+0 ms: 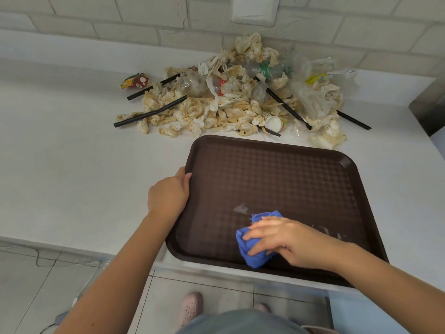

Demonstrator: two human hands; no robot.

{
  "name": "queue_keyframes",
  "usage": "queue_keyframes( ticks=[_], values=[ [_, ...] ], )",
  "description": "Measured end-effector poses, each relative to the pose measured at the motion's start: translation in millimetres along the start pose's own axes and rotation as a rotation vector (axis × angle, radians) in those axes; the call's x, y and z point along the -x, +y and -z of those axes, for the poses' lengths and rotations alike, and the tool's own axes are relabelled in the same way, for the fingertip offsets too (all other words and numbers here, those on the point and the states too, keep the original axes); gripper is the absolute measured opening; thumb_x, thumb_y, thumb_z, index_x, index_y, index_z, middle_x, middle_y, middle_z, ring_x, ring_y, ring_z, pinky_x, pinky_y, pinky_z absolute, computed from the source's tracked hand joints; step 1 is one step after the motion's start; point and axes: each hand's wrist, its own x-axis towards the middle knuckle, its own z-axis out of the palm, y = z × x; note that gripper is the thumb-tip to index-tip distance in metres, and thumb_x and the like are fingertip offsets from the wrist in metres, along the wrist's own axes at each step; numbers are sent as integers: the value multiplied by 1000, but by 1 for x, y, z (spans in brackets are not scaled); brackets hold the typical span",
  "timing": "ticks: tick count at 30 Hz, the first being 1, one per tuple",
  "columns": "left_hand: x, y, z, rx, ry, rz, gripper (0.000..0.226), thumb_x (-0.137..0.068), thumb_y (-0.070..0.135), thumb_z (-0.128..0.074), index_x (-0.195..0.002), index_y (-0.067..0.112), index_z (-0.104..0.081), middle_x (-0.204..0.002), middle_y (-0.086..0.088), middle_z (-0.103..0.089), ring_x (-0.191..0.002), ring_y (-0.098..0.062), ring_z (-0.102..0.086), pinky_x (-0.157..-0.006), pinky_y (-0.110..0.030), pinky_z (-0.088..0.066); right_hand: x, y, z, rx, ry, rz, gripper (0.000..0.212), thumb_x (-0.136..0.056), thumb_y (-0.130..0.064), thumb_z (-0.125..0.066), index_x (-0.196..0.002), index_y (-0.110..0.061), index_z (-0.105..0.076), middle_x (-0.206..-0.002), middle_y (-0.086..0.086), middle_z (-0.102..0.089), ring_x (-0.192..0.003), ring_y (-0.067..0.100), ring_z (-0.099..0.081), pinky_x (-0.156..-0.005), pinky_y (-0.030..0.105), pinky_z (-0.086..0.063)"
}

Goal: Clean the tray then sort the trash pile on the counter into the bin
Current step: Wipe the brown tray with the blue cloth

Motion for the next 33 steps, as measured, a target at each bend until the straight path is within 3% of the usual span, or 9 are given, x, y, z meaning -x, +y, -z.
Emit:
queue_keyframes(
  ticks=[4,7,10,14,17,21,25,30,33],
  values=[
    [0,0,-2,-1,15,5,39,-101,39,-22,-115,18,-52,-69,-3,-60,-57,-20,-51,-51,-27,-39,32,4,-4,72,168,-43,40,-83,0,-42,-102,-25,-66,-120,-14,-60,-117,5,-51,-106,21,-33],
    [0,3,-2,-10,19,4,38,-101,39,-22,-115,18,-51,-69,-3,-60,-56,-20,-51,-50,-27,-39,33,1,10,-195,412,-147,34,-88,-9,-44,-104,-28,-67,-118,-19,-60,-115,2,-55,-100,17,-39],
    [2,7,-1,1,12,-20,38,-101,39,-22,-114,19,-52,-68,-3,-61,-57,-21,-53,-52,-28,-43,7,1,36,-349,506,-183,30,-91,-10,-48,-105,-28,-68,-116,-18,-62,-116,3,-56,-101,15,-37],
    [5,11,1,-12,15,-30,37,-101,39,-22,-112,20,-52,-67,-3,-60,-55,-21,-50,-50,-27,-37,-46,11,56,-296,439,-170,31,-89,3,-53,-108,-16,-70,-117,-11,-61,-116,-1,-53,-102,13,-36],
    [5,12,1,-8,15,-12,36,-101,39,-24,-108,18,-53,-71,-7,-63,-57,-22,-47,-52,-28,-32,-80,15,50,-216,290,-146,29,-92,-3,-54,-112,-17,-69,-124,-7,-61,-118,-1,-49,-105,16,-34],
    [5,14,2,2,11,8,37,-101,38,-25,-107,17,-55,-73,-9,-63,-62,-25,-52,-53,-29,-33,-88,19,24,-62,55,-107,28,-96,-15,-52,-119,-23,-65,-137,-2,-54,-135,13,-36,-116,27,-15],
    [6,14,3,26,13,28,38,-101,39,-24,-112,21,-56,-73,-7,-64,-66,-26,-59,-54,-28,-38,-61,23,14,25,30,-45,28,-95,-20,-51,-118,-26,-66,-135,-7,-55,-137,14,-35,-118,36,-15],
    [7,14,3,52,15,32,39,-101,39,-23,-113,23,-56,-72,-4,-64,-64,-23,-60,-56,-31,-48,-9,26,9,77,11,-83,27,-95,-30,-46,-114,-35,-65,-134,-15,-53,-136,5,-33,-118,37,-12],
    [7,13,2,60,29,40,38,-101,39,-25,-112,24,-57,-71,-5,-64,-63,-23,-58,-54,-29,-44,25,23,8,116,65,-104,29,-93,-33,-41,-110,-39,-64,-131,-16,-54,-133,4,-36,-115,35,-14]
  ],
)
